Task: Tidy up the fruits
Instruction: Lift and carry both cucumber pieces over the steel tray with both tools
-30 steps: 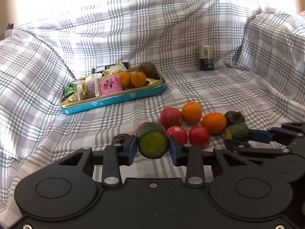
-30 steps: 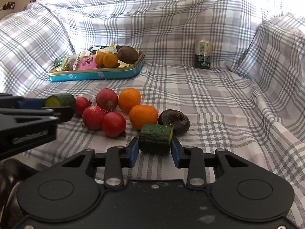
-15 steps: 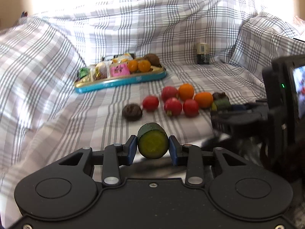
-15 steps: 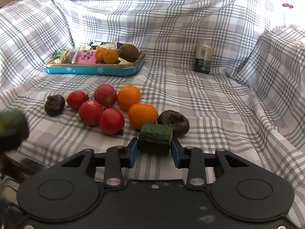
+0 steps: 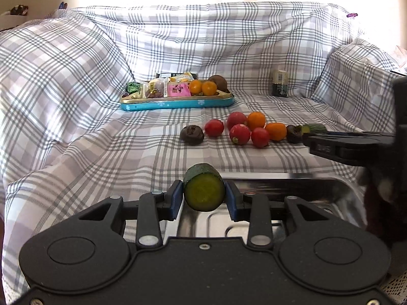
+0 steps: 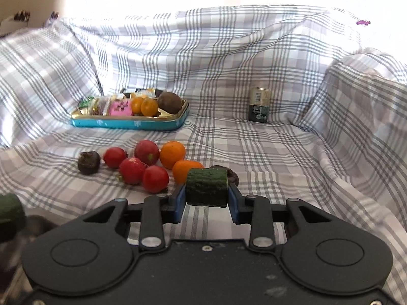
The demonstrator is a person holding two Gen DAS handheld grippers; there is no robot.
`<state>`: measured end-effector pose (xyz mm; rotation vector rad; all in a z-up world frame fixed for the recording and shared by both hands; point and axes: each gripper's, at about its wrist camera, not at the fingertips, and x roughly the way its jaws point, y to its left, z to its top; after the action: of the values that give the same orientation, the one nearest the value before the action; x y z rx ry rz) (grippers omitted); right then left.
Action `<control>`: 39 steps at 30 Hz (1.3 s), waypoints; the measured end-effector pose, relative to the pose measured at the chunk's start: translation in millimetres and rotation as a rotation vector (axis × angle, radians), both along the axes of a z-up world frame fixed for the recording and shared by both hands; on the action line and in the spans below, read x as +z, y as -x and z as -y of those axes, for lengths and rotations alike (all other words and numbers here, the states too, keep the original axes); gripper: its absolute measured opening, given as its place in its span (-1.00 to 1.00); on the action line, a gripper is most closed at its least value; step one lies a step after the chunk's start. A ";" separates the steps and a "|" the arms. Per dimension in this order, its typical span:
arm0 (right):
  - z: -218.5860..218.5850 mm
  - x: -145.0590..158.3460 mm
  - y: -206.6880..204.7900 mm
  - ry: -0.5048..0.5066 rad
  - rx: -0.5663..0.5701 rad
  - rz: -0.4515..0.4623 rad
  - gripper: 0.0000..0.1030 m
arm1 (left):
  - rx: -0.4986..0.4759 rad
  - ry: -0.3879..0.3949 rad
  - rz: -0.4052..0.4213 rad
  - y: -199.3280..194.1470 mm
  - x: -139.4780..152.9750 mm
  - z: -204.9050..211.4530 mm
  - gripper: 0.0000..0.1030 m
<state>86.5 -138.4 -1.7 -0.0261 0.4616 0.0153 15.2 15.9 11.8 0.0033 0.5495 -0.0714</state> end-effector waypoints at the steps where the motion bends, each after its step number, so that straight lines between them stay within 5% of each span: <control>1: 0.3 1.3 6.1 -0.013 0.001 0.002 -0.31 | 0.003 -0.007 0.003 0.3 0.2 0.9 -0.14; 8: -2.1 5.8 46.5 -0.064 0.035 0.009 -0.31 | 0.013 -0.064 -0.031 0.6 -5.4 9.2 -0.14; 18: -20.6 -0.6 33.2 0.001 0.121 -0.007 -0.31 | -0.017 -0.071 -0.044 0.9 -8.1 12.8 -0.14; 27: -15.0 31.7 57.4 -0.054 0.179 -0.002 -0.31 | -0.038 -0.104 -0.089 -4.6 -12.9 19.5 -0.14; 39: -19.6 8.6 90.8 0.043 0.208 -0.262 -0.31 | -0.020 -0.121 -0.125 -5.5 -14.5 18.5 -0.14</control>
<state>-4.3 -118.8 6.9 -0.1153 0.7193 0.2157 20.7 -2.6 -2.7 0.1229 0.6785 -0.0584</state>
